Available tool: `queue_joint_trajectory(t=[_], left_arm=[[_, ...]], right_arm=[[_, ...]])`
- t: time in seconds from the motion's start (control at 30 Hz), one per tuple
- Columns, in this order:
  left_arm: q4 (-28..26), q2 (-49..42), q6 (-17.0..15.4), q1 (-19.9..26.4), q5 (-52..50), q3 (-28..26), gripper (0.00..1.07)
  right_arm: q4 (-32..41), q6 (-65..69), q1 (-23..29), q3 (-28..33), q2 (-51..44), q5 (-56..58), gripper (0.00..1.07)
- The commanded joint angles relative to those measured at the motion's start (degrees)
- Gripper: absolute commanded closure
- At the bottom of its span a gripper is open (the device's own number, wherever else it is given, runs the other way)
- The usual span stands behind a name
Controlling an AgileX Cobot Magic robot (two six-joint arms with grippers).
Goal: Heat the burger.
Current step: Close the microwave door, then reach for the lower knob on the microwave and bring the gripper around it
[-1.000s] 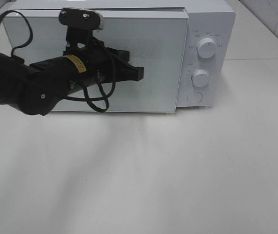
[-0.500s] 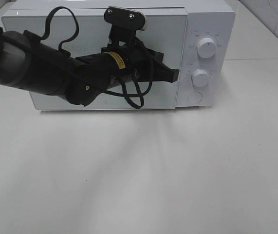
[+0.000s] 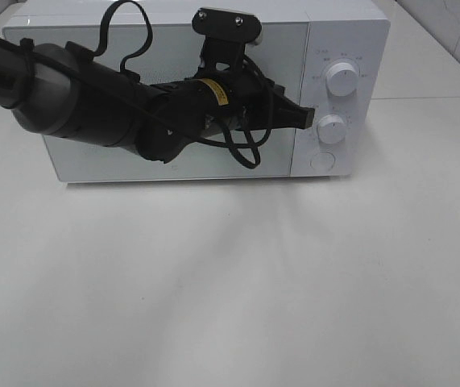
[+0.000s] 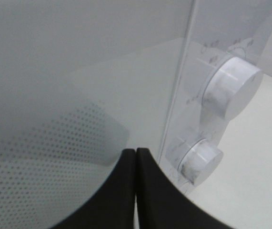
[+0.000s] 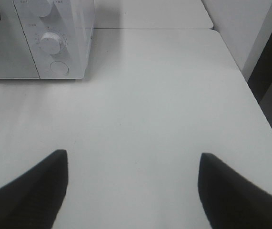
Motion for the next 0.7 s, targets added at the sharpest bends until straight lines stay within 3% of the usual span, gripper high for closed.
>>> queue_joint_trajectory(t=[0.03,0.2,0.33,0.4,0.43,0.47,0.5,0.53,0.57,0.7], left_arm=[[-1.3,-1.6,-0.4,-2.5,2.7,-0.7,1.07],[-1.3,-3.4,-0.4,-6.2,10.0,-0.7,1.07],[-1.3,-4.9,-0.5,-7.7,15.5,-0.7,0.98],[-1.3,-6.2,-0.5,-8.7,21.5,-0.7,0.67],[-1.3,-6.2,-0.5,-8.7,21.5,-0.7,0.67],[-1.5,-7.0,-0.9,-8.9,26.4,-0.7,0.40],[-2.1,-7.2,-1.7,-8.9,28.8,-0.7,0.25],[-2.1,-7.2,-1.7,-8.9,28.8,-0.7,0.25],[-2.6,-8.1,-3.3,-8.9,34.1,-0.7,0.04],[-2.6,-9.7,-4.4,-8.9,42.9,-0.7,0.07]], right_arm=[[0.1,-0.2,-0.3,0.1,-2.0,-0.7,0.38],[0.1,-0.2,-0.3,0.1,-2.0,-0.7,0.38],[0.1,-0.2,-0.3,0.1,-2.0,-0.7,0.38],[0.1,-0.2,-0.3,0.1,-2.0,-0.7,0.38],[0.1,-0.2,-0.3,0.1,-2.0,-0.7,0.38],[0.1,-0.2,-0.3,0.1,-2.0,-0.7,0.38],[0.1,-0.2,-0.3,0.1,-2.0,-0.7,0.38],[0.1,-0.2,-0.3,0.1,-2.0,-0.7,0.38],[0.1,-0.2,-0.3,0.1,-2.0,-0.7,0.38],[0.1,-0.2,-0.3,0.1,-2.0,-0.7,0.38]])
